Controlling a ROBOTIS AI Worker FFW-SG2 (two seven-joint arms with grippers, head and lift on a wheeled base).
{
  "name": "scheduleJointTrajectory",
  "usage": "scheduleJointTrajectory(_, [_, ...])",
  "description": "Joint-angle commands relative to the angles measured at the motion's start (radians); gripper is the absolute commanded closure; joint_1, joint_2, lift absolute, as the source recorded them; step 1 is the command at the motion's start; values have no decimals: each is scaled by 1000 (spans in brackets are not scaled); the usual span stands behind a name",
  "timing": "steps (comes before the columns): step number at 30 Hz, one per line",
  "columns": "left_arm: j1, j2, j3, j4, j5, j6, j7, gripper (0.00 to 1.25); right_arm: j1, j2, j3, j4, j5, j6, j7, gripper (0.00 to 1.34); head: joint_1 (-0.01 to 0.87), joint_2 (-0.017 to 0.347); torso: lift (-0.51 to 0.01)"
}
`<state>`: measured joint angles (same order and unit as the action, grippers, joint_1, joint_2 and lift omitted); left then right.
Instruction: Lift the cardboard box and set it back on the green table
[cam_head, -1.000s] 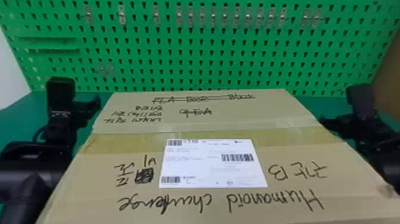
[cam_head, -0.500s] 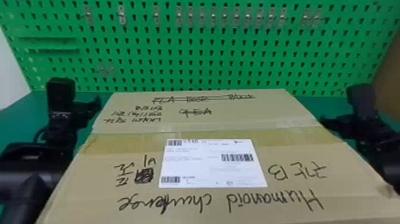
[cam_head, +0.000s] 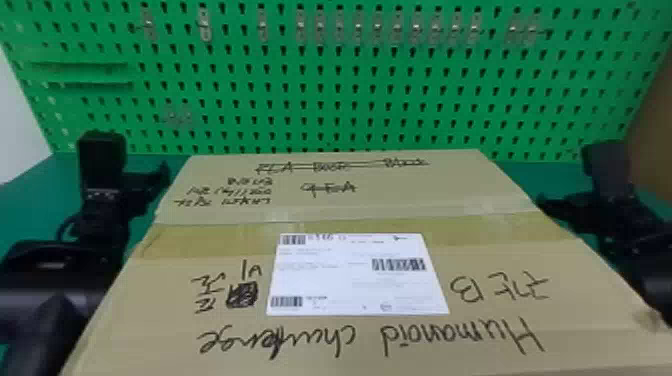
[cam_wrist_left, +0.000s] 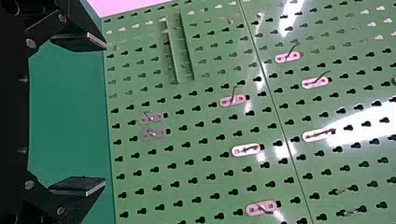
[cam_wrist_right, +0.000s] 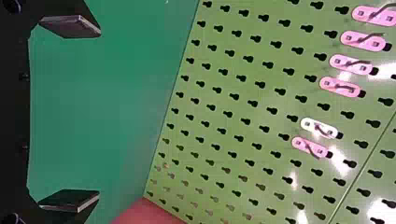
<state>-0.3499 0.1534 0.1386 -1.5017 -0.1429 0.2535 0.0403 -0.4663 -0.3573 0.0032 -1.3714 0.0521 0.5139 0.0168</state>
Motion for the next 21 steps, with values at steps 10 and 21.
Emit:
scheduleJointTrajectory(10, [-1,0,-1,0,0,0,0,245,-2,0,1,0,0,0,0,87,566,54,-183])
scheduleJointTrajectory(21, [-1,0,-1,-2,0,0,0,245,-3,-2,1,0,0,0,0,87,566,54,-183])
